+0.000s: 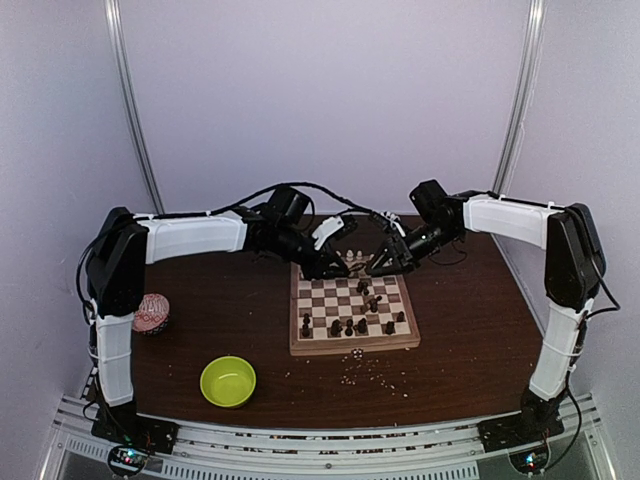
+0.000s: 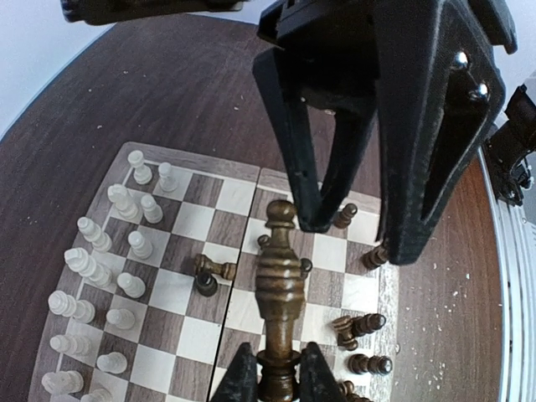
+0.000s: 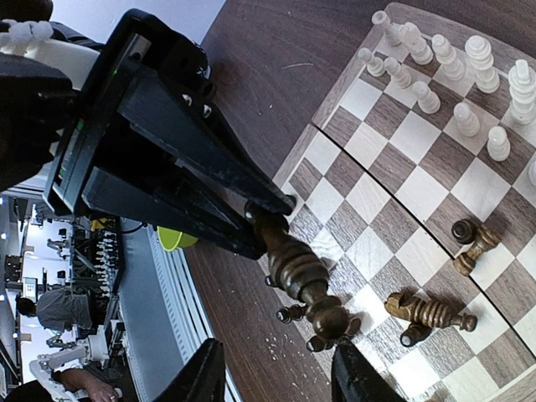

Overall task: Set up the chess pieces on the board
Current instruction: Pass from the left arm to the right

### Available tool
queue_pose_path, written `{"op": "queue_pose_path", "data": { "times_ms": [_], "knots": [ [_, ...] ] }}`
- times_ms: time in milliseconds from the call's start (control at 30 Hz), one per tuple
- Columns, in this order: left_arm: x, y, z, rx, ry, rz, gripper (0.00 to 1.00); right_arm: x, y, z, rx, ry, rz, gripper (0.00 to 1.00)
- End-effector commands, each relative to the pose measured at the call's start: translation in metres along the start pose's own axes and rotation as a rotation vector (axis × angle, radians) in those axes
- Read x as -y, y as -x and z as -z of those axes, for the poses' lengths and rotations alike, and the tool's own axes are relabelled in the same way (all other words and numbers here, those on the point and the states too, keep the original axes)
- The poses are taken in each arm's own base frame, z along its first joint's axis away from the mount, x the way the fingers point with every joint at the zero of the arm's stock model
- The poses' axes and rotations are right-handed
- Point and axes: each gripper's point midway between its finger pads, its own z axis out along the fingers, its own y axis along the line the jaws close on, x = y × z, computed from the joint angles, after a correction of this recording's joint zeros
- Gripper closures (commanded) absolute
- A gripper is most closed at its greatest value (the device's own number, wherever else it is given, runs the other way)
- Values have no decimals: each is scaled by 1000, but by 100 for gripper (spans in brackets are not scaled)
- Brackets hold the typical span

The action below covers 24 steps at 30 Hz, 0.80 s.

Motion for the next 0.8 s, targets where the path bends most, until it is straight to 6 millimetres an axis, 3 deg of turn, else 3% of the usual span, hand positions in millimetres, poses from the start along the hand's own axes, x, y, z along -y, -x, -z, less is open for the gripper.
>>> {"op": "queue_pose_path", "data": {
  "times_ms": [0,633,767],
  "knots": [
    [7,21,7,67,-10,-30,84,-4,13,0,40,43,-15,56],
    [12,21,4,70,-35,-30,84,12,24,1,91,74,-76,61],
    [12,22,3,71,-34,-31,83,11,24,0,93,92,-86,69]
  ]
}}
